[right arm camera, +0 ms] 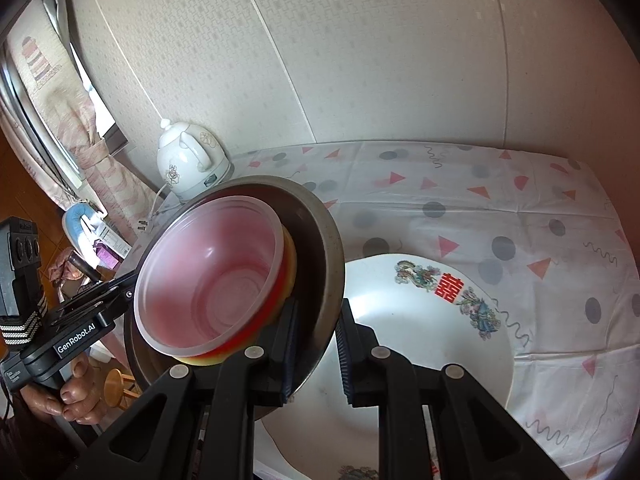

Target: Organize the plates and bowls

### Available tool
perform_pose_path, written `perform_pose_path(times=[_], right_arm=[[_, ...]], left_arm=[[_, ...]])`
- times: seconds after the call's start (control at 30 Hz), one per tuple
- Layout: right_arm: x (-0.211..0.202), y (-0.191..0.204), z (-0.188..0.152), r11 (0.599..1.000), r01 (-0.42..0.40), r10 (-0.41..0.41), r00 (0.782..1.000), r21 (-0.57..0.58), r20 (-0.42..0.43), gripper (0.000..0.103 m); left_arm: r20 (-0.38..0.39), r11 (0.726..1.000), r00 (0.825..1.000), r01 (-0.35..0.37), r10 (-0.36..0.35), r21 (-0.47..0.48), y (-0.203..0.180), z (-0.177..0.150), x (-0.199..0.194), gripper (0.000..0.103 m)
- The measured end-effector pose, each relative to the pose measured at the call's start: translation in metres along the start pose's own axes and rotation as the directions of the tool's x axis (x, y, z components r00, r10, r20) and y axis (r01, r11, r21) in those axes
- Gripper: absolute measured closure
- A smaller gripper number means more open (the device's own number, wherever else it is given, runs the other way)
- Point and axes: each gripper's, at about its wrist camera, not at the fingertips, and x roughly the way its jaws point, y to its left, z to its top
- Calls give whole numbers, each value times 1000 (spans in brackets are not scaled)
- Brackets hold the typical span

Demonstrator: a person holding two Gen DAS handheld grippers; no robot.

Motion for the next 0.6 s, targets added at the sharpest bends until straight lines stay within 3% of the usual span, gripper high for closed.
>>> perform_pose_path(times=[0.27, 0.6], right_arm=[[-27, -26, -22, 997, 55, -55, 998, 62, -10, 84], [-50, -52, -43, 986, 86, -86, 996, 145, -9, 84]], left_arm=[[-42, 995, 996, 76, -74, 60, -38, -6, 12, 89], [-94, 985, 989, 121, -110, 123, -71, -19, 25, 89]])
